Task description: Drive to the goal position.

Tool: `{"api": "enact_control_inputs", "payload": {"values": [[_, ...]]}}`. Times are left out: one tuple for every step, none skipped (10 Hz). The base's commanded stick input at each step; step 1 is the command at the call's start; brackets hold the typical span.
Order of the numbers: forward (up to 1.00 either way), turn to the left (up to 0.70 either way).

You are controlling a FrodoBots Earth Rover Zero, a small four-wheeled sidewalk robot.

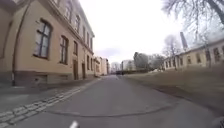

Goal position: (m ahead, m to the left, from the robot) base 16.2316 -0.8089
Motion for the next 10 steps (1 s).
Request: {"api": "enact_control_inputs", "payload": {"values": [[0.70, 0.00], [0.70, 0.00], [0.70, 0.00], [0.70, 0.00], [0.70, 0.00], [0.70, 0.00], [0.70, 0.00], [0.70, 0.00], [0.70, 0.00], [0.70, 0.00]]}}
